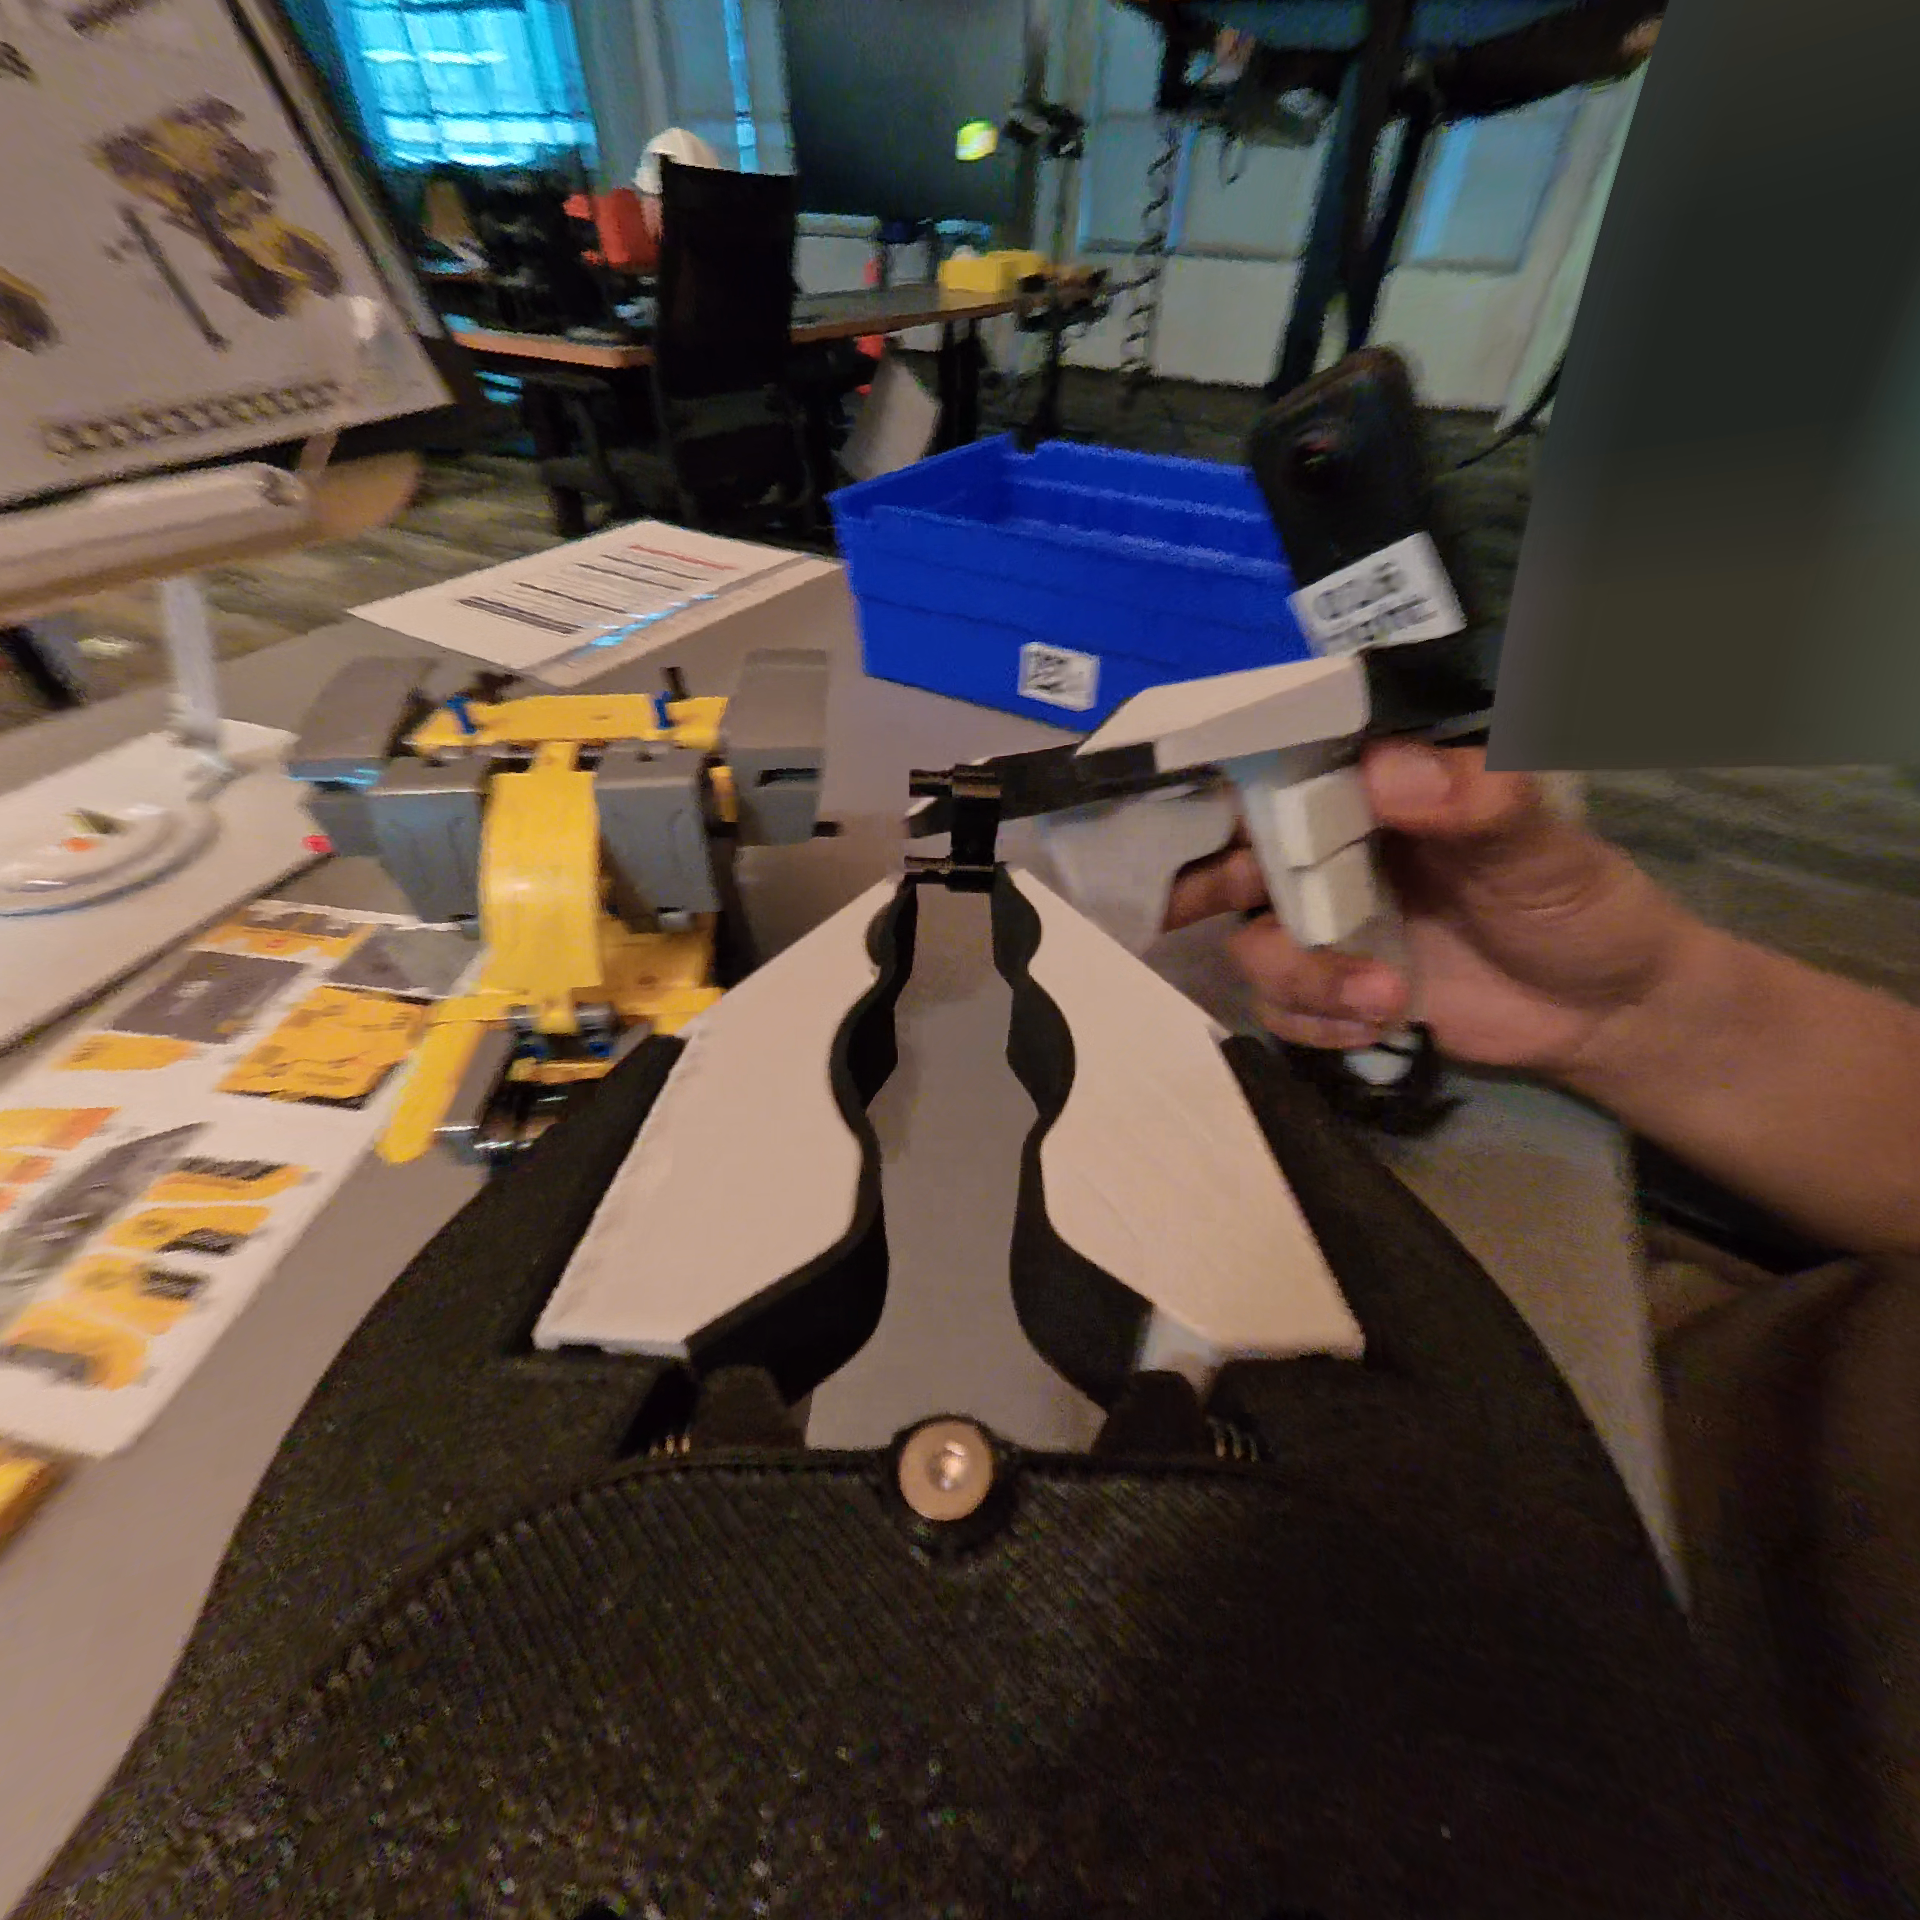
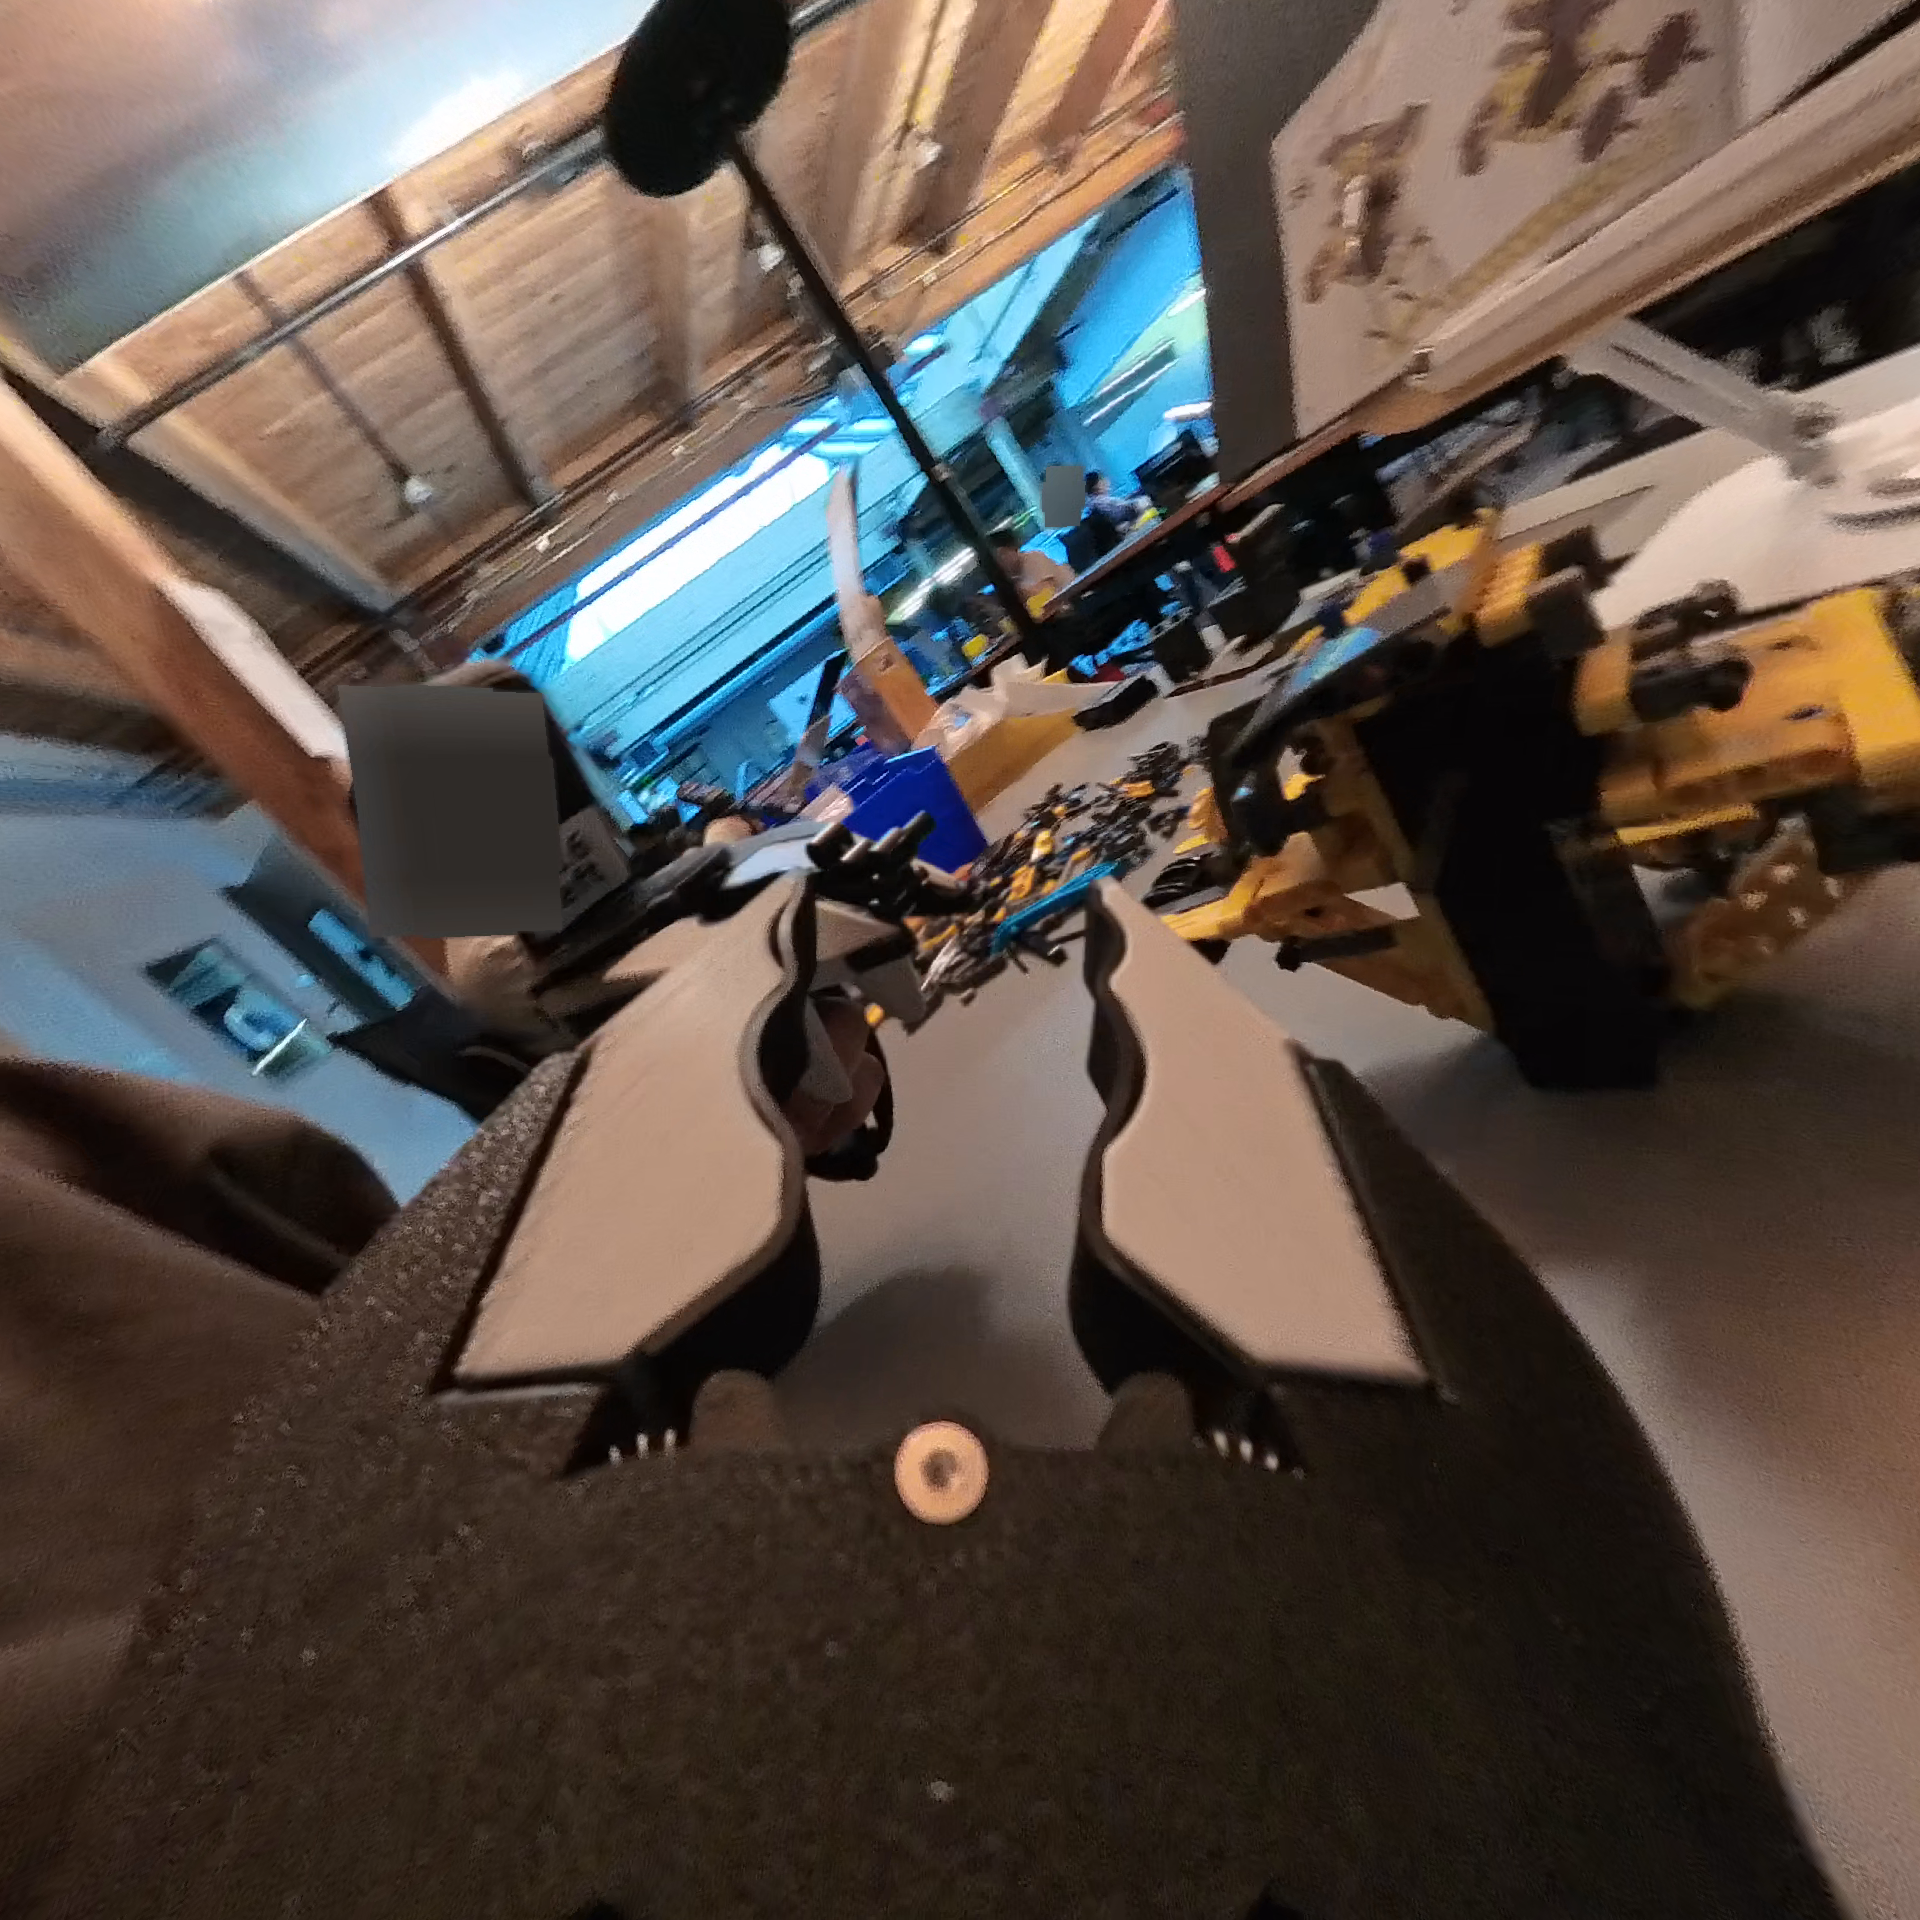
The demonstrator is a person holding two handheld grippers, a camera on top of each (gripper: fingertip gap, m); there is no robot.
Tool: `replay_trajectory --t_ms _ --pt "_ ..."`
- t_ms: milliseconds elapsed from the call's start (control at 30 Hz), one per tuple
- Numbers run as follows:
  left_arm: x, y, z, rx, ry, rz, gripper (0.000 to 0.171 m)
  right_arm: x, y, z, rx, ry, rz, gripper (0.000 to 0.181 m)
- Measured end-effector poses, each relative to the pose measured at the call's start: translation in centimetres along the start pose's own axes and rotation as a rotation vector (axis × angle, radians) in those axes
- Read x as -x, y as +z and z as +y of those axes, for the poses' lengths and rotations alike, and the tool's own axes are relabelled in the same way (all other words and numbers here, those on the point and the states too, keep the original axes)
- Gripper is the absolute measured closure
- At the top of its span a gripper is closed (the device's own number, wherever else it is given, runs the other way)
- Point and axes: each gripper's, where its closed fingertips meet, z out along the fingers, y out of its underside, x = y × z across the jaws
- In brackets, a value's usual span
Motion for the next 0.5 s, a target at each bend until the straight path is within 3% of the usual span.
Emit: replay_trajectory --t_ms 100,233,367,500 --pt "1.5 -0.4 0.2 0.046 0.176 -0.169 0.160 0.3 0.2 0.1 -0.053 0.029 0.061 0.125" --pt "1.0 -0.3 0.2 0.080 0.358 -0.274 0.160 1.4 0.8 0.7 -0.077 0.057 0.071 0.129" --pt "0.3 -0.3 -0.2 0.075 0.455 -0.315 0.160 2.1 0.9 0.5 -0.114 0.101 0.023 0.151" --pt "-0.1 -0.4 -0.1 0.075 0.488 -0.325 0.160 2.4 0.7 0.3 -0.112 0.096 0.007 0.154"
